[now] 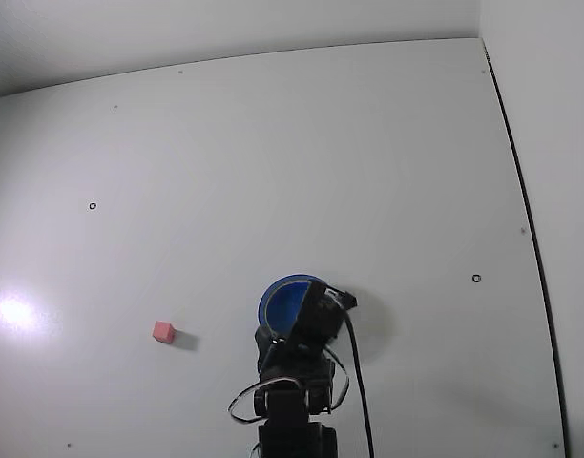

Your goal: Grasp a block and put it in the bin.

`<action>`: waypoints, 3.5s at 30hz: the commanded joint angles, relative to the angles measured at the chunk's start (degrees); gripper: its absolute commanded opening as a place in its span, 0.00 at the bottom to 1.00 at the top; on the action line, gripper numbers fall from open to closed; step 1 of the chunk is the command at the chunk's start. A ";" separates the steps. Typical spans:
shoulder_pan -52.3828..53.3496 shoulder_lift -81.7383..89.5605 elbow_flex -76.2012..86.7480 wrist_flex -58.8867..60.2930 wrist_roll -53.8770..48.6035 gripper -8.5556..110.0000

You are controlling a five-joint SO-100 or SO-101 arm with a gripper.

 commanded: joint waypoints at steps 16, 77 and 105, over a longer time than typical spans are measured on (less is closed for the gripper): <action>-30.32 -46.93 -41.75 -0.79 12.04 0.32; -41.57 -108.37 -84.73 -0.97 18.02 0.32; -41.48 -109.16 -85.78 -0.97 18.11 0.18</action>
